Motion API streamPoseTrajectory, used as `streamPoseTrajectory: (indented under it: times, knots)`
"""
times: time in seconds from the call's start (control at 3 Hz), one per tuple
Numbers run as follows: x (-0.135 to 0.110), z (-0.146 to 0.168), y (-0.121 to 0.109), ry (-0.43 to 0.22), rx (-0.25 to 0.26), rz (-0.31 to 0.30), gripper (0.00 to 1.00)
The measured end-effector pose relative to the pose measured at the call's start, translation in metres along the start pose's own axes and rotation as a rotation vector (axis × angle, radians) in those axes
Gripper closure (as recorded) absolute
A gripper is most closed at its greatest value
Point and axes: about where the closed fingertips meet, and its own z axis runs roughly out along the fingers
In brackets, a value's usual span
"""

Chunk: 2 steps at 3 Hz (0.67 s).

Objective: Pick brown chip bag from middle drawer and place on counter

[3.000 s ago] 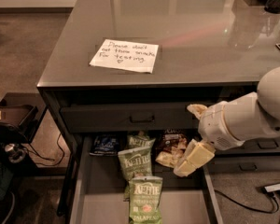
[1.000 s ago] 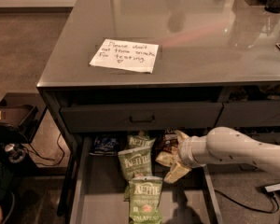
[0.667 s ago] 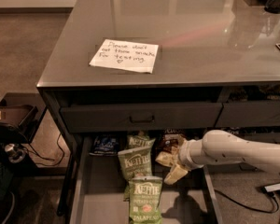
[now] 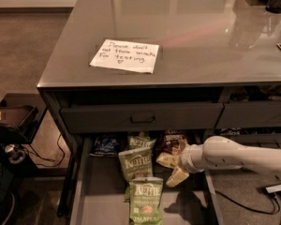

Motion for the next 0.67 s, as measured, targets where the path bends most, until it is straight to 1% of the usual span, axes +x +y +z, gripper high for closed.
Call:
streamPoseTrajectory:
  times: [0.33,0.67]
  knots:
    - [0.028,0.024,-0.011,0.004,0.034,0.011,0.0]
    - [0.049,0.042,-0.023,-0.01,0.066,0.012,0.0]
